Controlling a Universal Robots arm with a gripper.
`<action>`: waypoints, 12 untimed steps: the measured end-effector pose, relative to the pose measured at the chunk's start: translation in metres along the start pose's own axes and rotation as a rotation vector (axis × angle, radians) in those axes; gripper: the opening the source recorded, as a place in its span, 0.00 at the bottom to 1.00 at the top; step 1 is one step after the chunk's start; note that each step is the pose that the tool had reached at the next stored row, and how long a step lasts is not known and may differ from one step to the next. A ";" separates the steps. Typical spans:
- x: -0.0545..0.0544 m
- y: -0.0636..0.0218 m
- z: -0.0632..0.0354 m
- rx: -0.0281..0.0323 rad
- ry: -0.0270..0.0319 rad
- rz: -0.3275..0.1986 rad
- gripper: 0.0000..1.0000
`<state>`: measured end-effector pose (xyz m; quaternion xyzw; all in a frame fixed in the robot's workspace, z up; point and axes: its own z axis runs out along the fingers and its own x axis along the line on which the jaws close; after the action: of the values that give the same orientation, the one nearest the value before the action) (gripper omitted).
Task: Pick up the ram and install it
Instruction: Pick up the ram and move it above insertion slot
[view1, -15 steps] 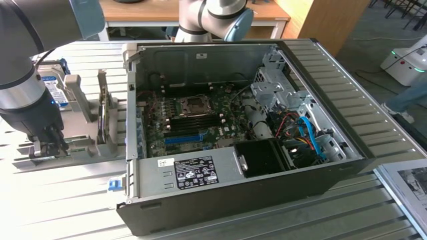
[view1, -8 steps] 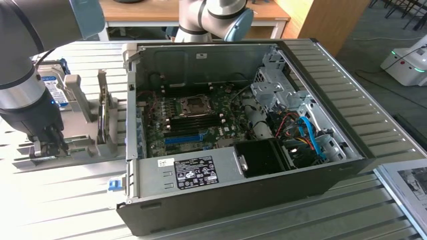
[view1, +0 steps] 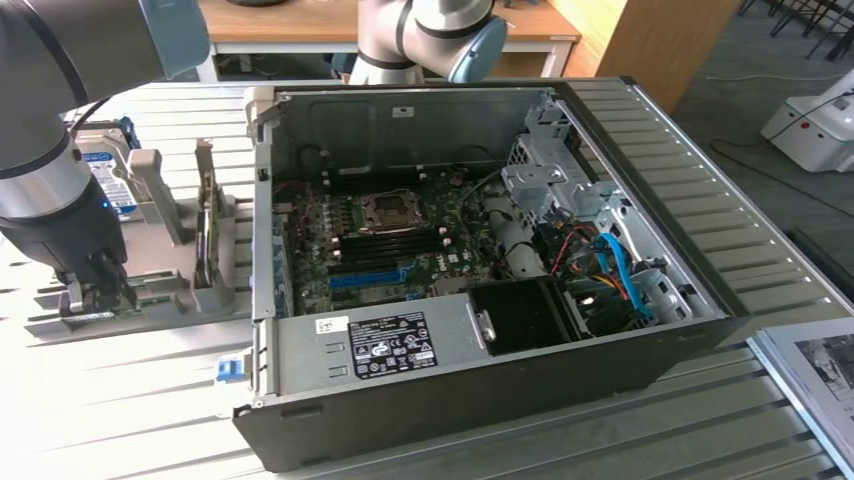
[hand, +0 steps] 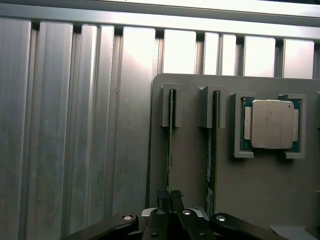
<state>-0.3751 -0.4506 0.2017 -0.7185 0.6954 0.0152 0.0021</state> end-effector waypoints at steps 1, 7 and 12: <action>0.000 0.0000 0.0000 0.0001 0.0000 0.000 0.11; 0.000 0.0000 0.0000 0.0001 0.0000 0.000 0.11; 0.001 0.0000 0.0000 0.0001 0.0000 0.000 0.11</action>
<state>-0.3751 -0.4518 0.2017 -0.7185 0.6954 0.0152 0.0022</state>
